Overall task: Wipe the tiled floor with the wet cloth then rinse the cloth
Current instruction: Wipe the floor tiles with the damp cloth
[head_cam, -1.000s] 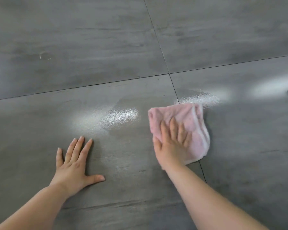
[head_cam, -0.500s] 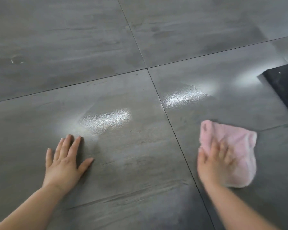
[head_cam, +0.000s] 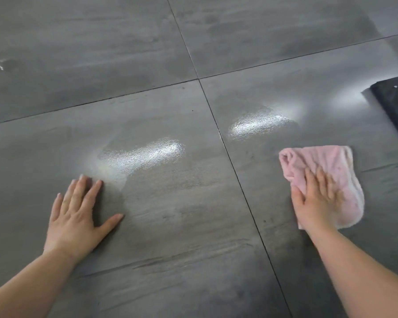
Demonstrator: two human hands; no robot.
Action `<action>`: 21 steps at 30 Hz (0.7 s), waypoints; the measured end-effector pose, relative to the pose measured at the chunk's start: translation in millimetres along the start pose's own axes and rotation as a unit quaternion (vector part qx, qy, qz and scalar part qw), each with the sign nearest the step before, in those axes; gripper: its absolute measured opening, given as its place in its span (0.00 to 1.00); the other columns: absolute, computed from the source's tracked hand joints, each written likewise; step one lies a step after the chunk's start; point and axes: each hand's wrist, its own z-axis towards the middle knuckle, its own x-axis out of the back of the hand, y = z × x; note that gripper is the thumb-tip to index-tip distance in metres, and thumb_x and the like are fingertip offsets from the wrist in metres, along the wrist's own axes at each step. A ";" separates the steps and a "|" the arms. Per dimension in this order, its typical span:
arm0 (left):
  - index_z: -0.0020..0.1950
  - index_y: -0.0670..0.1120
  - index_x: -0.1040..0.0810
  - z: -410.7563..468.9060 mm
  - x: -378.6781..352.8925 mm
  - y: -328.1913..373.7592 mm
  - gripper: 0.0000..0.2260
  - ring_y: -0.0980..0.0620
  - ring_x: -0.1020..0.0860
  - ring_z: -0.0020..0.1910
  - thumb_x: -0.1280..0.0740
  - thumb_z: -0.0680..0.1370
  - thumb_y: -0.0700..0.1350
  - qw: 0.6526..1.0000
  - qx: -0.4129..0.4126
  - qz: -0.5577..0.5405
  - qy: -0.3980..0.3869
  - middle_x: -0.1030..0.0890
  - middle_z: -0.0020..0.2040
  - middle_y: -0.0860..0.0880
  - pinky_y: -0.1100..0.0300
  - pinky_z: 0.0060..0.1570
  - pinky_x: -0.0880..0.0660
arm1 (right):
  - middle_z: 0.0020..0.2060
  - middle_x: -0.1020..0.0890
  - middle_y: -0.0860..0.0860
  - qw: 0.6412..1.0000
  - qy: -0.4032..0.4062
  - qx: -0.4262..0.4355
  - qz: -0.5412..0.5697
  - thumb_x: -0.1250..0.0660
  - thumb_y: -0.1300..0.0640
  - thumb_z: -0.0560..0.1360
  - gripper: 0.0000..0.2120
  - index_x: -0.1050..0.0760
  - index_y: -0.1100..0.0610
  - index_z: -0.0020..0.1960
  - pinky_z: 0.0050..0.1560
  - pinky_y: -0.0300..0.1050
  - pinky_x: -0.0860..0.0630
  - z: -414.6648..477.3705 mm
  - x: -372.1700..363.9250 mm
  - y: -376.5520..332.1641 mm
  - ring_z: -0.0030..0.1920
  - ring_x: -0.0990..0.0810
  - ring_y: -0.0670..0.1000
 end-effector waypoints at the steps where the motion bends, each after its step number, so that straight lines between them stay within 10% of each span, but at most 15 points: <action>1: 0.73 0.49 0.43 -1.5 0.7 -1.6 0.47 0.57 0.54 0.73 0.53 0.58 0.71 0.999 0.040 -0.009 0.013 0.48 0.76 0.47 0.71 0.66 0.72 | 0.76 0.46 0.55 0.999 0.002 -0.048 0.013 0.54 0.45 0.77 0.28 0.46 0.55 0.74 0.74 0.57 0.57 -4.2 -0.2 -11.5 0.76 0.53 0.56; 5: 0.73 0.48 0.45 -4.8 2.3 -12.2 0.48 0.51 0.53 0.75 0.54 0.57 0.72 0.993 0.115 -0.016 0.009 0.49 0.76 0.46 0.56 0.72 0.61 | 0.70 0.35 0.63 0.995 0.050 0.089 0.021 0.60 0.42 0.77 0.30 0.40 0.58 0.70 0.66 0.64 0.40 -82.8 -51.7 -71.2 0.70 0.37 0.63; 10: 0.72 0.47 0.41 -3.7 -9.2 -18.8 0.41 0.50 0.49 0.75 0.57 0.64 0.67 0.992 0.111 -0.003 0.060 0.45 0.76 0.46 0.76 0.60 0.74 | 0.76 0.52 0.46 0.940 -0.005 0.342 0.012 0.62 0.45 0.79 0.23 0.36 0.49 0.66 0.70 0.55 0.53 -173.2 -93.0 -115.8 0.76 0.56 0.50; 14: 0.72 0.47 0.40 -3.3 -11.9 -22.8 0.38 0.50 0.48 0.74 0.57 0.67 0.64 0.993 0.097 -0.014 0.071 0.43 0.75 0.45 0.77 0.60 0.74 | 0.64 0.24 0.48 0.898 0.010 0.440 -0.015 0.46 0.46 0.73 0.18 0.31 0.47 0.61 0.68 0.54 0.51 -106.5 -77.1 -137.2 0.69 0.38 0.50; 21: 0.70 0.44 0.36 -3.1 -16.8 -29.0 0.34 0.48 0.43 0.73 0.54 0.70 0.61 0.994 0.091 -0.017 0.066 0.39 0.73 0.42 0.74 0.64 0.71 | 0.76 0.53 0.50 0.995 -0.005 -0.078 0.065 0.53 0.49 0.80 0.24 0.51 0.51 0.76 0.72 0.61 0.60 47.7 -5.9 -171.9 0.76 0.57 0.53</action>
